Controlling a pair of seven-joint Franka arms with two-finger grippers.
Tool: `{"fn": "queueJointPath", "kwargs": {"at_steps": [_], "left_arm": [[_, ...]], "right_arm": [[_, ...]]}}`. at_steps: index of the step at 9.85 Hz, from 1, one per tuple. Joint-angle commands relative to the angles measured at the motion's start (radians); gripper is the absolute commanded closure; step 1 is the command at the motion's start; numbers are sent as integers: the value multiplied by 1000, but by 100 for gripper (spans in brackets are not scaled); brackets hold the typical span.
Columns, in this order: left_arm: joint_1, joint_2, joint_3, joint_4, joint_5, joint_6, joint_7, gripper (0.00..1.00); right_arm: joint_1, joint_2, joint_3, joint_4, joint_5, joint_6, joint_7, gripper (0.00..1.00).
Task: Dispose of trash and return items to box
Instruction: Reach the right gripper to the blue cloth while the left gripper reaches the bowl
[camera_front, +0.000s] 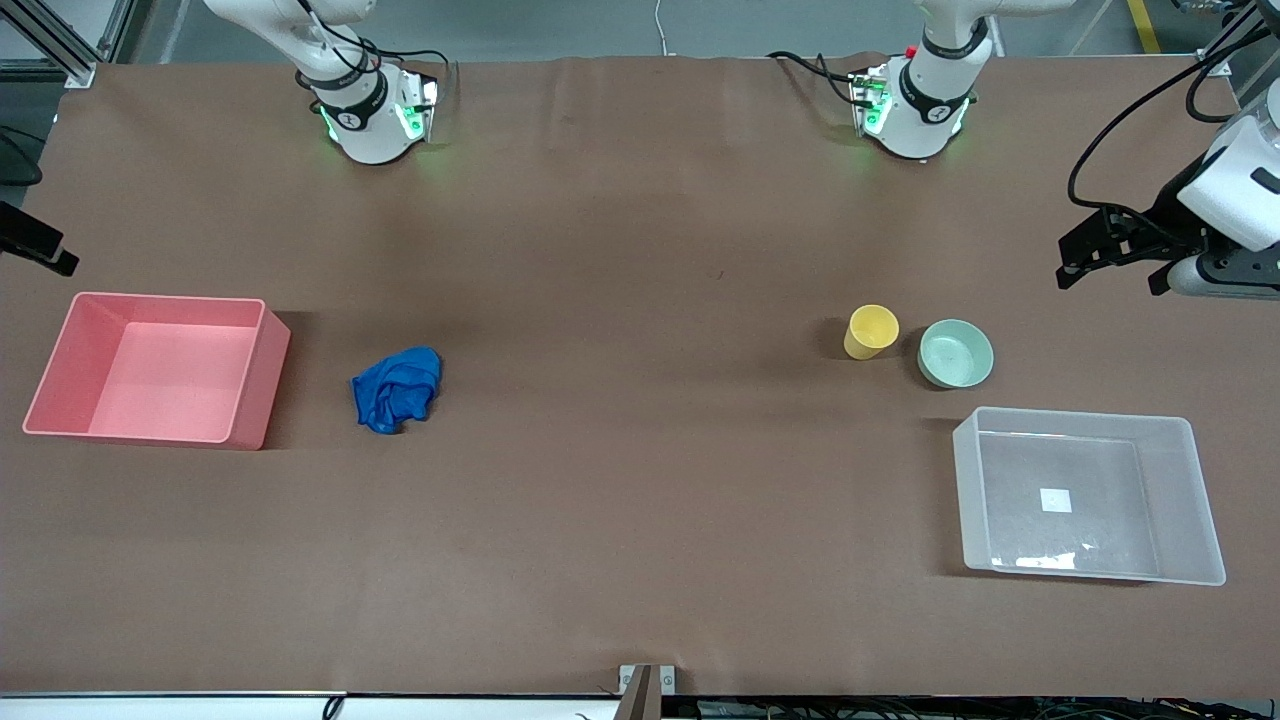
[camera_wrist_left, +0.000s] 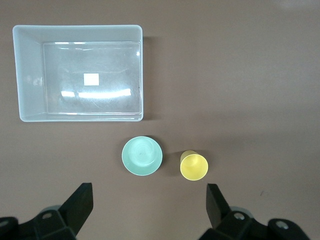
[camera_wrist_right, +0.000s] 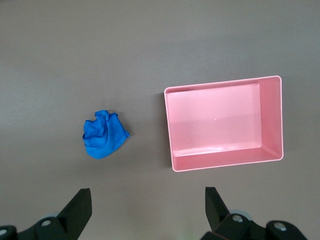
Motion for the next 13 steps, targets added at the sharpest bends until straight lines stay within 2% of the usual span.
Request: {"fn": "queueJointPath", "kwargs": {"at_steps": [1, 4, 5, 7, 8, 9, 11, 12, 13], "left_arm": [[-12, -12, 14, -45, 4, -1, 6, 0], [-12, -7, 13, -40, 50, -3, -19, 0], [-8, -14, 13, -52, 47, -3, -7, 4], [-8, -18, 14, -102, 42, 26, -24, 4], [-6, -39, 19, -174, 39, 77, -11, 4], [-6, -79, 31, -290, 39, 161, -7, 4], [-6, -136, 48, -553, 39, 394, -2, 4], [-3, -131, 59, -651, 39, 499, 19, 4], [-3, -122, 76, -766, 39, 645, 41, 4]], "right_arm": [[2, -1, -2, 4, 8, -5, 10, 0], [2, -1, -2, 4, 8, -5, 10, 0], [2, -1, -2, 4, 8, -7, 10, 0], [2, -1, -2, 4, 8, -7, 10, 0], [2, -1, -2, 1, 8, -16, 13, 0], [6, 1, 4, -7, 9, -17, 20, 0], [9, 79, 67, -43, 0, 33, 36, 0], [17, 102, 99, -114, 0, 115, 77, 0], [20, 104, 131, -231, 0, 248, 102, 0]]}}
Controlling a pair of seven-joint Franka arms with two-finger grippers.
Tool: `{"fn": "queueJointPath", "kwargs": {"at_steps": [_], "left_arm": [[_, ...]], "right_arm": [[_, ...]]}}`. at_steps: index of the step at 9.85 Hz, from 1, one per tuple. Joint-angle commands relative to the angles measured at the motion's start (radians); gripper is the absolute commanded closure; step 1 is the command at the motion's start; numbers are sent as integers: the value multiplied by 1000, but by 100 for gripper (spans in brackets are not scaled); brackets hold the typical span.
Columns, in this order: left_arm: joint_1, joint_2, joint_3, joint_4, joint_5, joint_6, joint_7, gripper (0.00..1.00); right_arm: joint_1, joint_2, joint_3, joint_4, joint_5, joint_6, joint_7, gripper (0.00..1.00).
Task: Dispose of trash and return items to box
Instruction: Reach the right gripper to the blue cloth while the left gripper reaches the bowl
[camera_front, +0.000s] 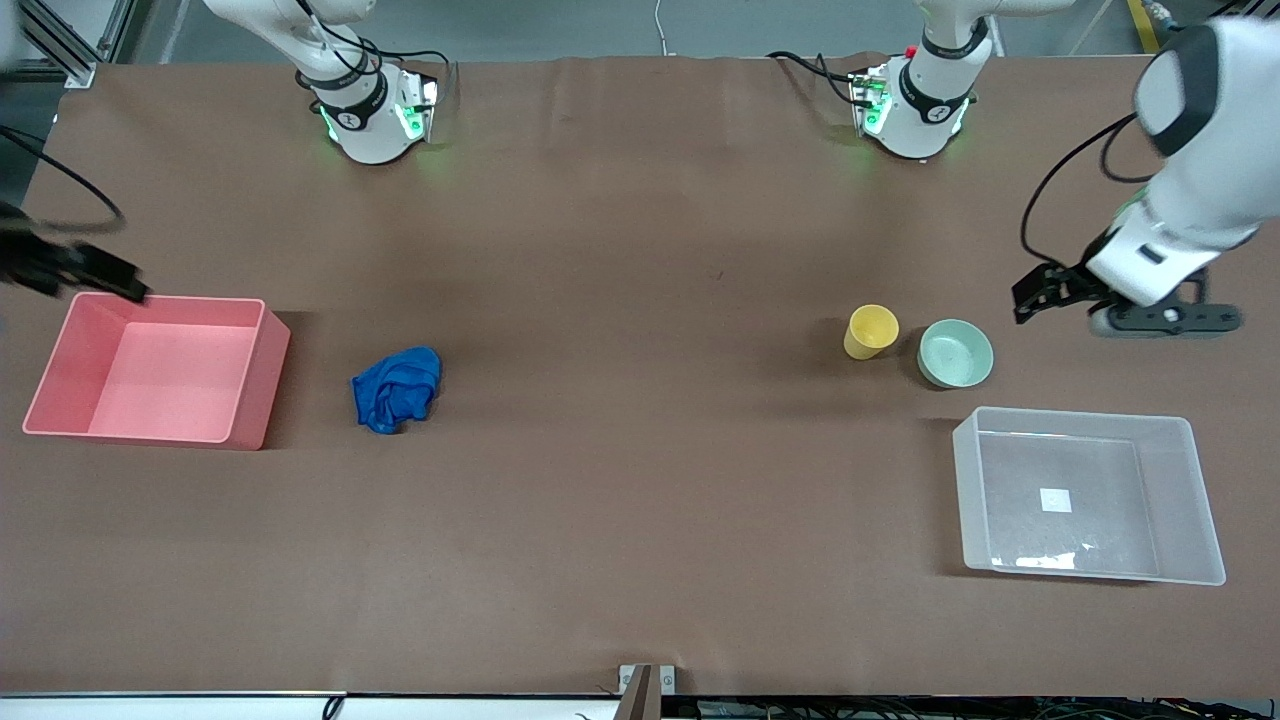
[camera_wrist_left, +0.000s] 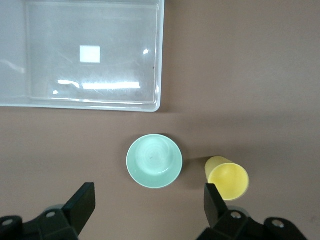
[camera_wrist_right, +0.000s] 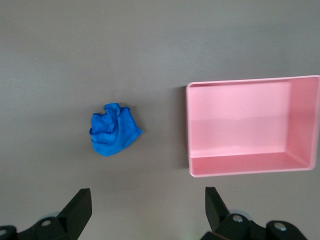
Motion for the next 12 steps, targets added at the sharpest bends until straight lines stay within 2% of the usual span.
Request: {"fn": "queueJointPath", "kwargs": {"at_steps": [1, 3, 5, 6, 8, 9, 10, 11, 12], "left_arm": [[-4, -6, 46, -272, 11, 288, 50, 4], [-2, 108, 72, -306, 11, 406, 79, 4], [-2, 196, 98, -340, 15, 503, 93, 4], [-2, 240, 99, -341, 14, 536, 103, 4], [6, 326, 106, -337, 15, 607, 103, 6], [6, 360, 106, -329, 17, 633, 106, 17], [6, 382, 106, -315, 15, 641, 106, 45], [6, 385, 107, -314, 17, 643, 105, 81], [6, 391, 106, -314, 17, 643, 106, 97]], "right_arm": [[9, 12, 61, -229, -1, 241, 79, 0], [26, 77, 78, -379, -1, 469, 101, 0], [52, 187, 79, -454, -5, 652, 178, 0], [67, 214, 79, -483, -5, 723, 197, 0], [89, 277, 79, -488, -10, 760, 206, 0], [99, 298, 79, -488, -10, 776, 206, 0], [96, 315, 79, -490, -11, 780, 205, 0], [98, 320, 79, -505, -29, 796, 206, 0], [101, 323, 79, -557, -37, 873, 206, 0]]}}
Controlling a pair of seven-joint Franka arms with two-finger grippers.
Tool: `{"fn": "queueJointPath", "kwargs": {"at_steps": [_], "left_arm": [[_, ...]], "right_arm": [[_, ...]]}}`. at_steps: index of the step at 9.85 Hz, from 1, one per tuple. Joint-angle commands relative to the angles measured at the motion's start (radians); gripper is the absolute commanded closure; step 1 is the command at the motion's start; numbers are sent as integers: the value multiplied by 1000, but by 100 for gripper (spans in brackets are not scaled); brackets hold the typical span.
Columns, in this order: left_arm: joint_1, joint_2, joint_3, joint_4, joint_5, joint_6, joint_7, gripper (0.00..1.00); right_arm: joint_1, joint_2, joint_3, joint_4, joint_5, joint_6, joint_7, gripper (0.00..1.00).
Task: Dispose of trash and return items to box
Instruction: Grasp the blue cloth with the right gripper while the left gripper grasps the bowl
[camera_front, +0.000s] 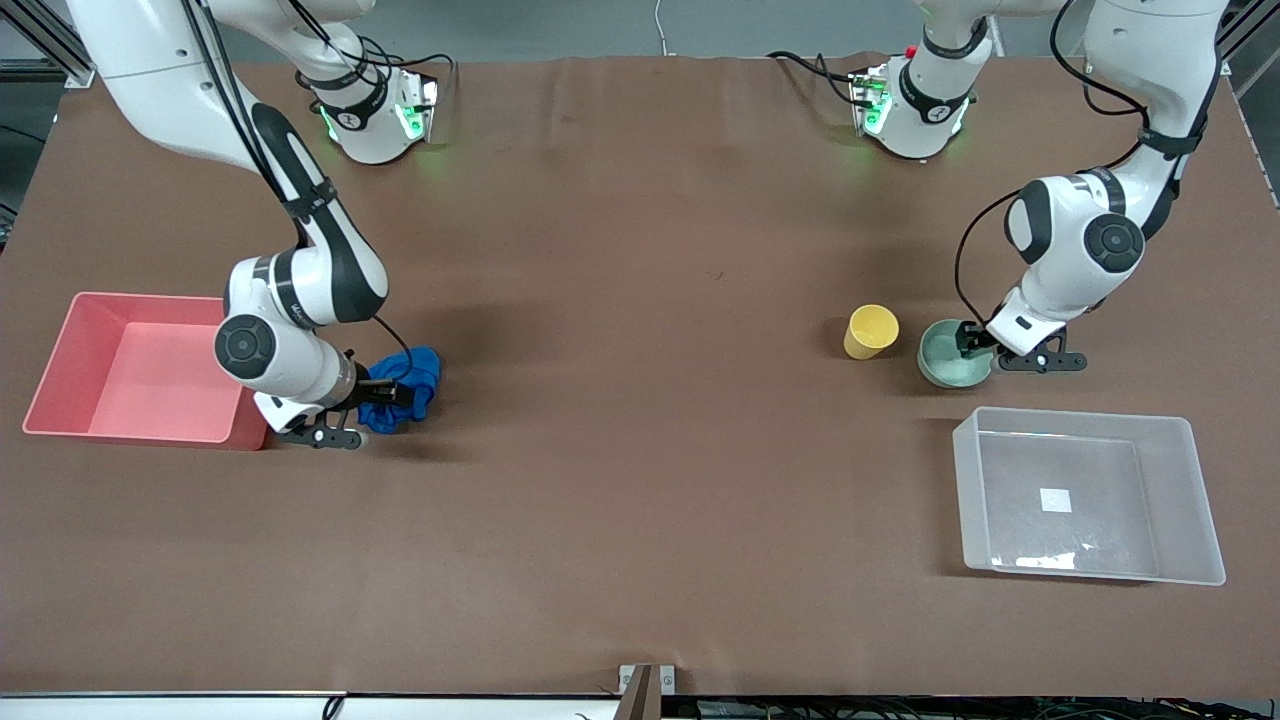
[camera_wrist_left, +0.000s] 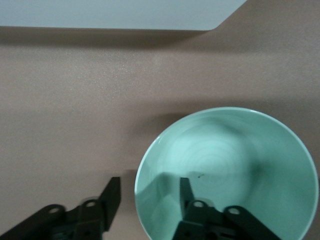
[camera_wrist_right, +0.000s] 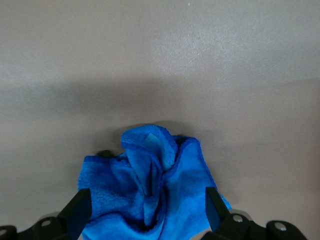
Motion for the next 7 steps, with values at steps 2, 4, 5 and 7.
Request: {"fn": "queueJointPath", "kwargs": {"at_steps": [2, 4, 5, 7], "left_arm": [[1, 29, 5, 7, 15, 13, 11, 100], [3, -57, 5, -7, 15, -34, 14, 100], [-5, -129, 5, 11, 16, -154, 14, 100], [1, -238, 8, 115, 16, -412, 57, 100]], "right_arm": [[0, -9, 2, -101, -25, 128, 25, 0], [0, -9, 2, -106, -25, 125, 25, 51], [-6, -9, 5, -101, -23, 121, 27, 87], [-7, -10, 5, -95, -19, 119, 27, 99]]}}
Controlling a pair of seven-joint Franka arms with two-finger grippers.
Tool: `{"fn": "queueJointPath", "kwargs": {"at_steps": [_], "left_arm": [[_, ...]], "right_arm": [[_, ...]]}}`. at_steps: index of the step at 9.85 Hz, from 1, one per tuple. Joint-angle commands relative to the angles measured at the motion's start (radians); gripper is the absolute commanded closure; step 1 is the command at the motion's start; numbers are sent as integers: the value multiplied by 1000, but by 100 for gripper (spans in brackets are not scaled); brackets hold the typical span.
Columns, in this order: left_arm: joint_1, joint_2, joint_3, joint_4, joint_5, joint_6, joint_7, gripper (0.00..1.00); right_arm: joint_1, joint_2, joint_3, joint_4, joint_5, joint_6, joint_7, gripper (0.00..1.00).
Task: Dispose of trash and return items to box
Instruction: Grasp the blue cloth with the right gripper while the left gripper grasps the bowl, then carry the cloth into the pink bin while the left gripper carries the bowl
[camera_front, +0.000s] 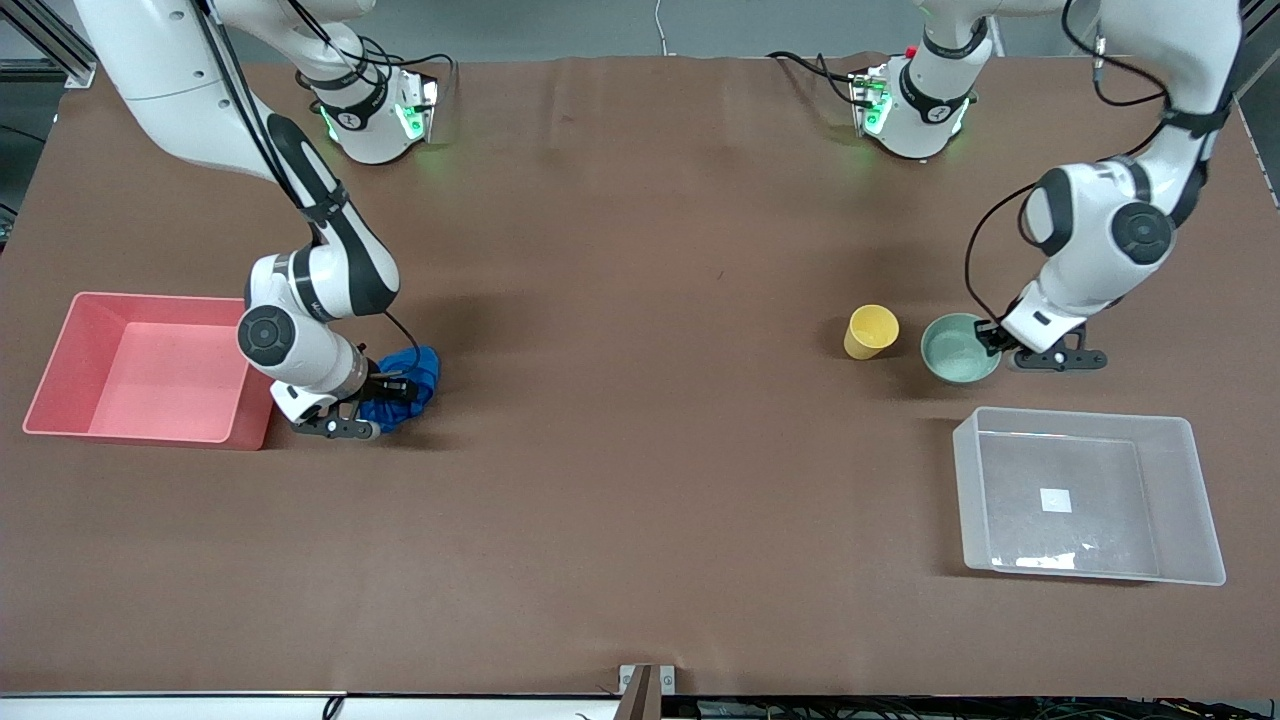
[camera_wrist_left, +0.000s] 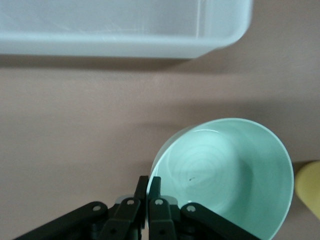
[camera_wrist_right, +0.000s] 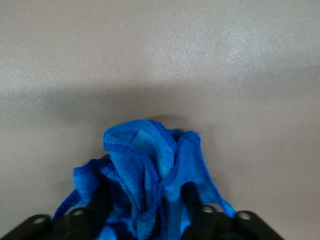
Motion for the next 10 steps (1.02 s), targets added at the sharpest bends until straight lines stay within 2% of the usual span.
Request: {"fn": "queueJointPath", "kwargs": {"at_steps": [1, 2, 3, 5, 7, 8, 10], "left_arm": [[2, -50, 16, 145, 12, -227, 47, 100], [4, 17, 16, 269, 8, -272, 55, 100], [-4, 118, 15, 411, -14, -329, 56, 100], [2, 280, 16, 620, -74, -343, 77, 100], [2, 476, 70, 898, -134, -441, 152, 100], [4, 534, 96, 949, -165, -452, 207, 100], [4, 627, 163, 998, -253, -438, 347, 100]], "right_arm": [[-10, -25, 6, -12, -13, 0, 23, 99], [-9, -28, 7, 6, -5, -17, 28, 99], [-9, -34, 7, 73, -5, -151, 41, 99], [-24, -90, 4, 232, -5, -450, 34, 99], [-65, -193, -12, 339, -6, -661, -39, 99], [-73, -242, -78, 366, -8, -730, -134, 99], [-73, -302, -237, 345, -37, -752, -368, 99]]}}
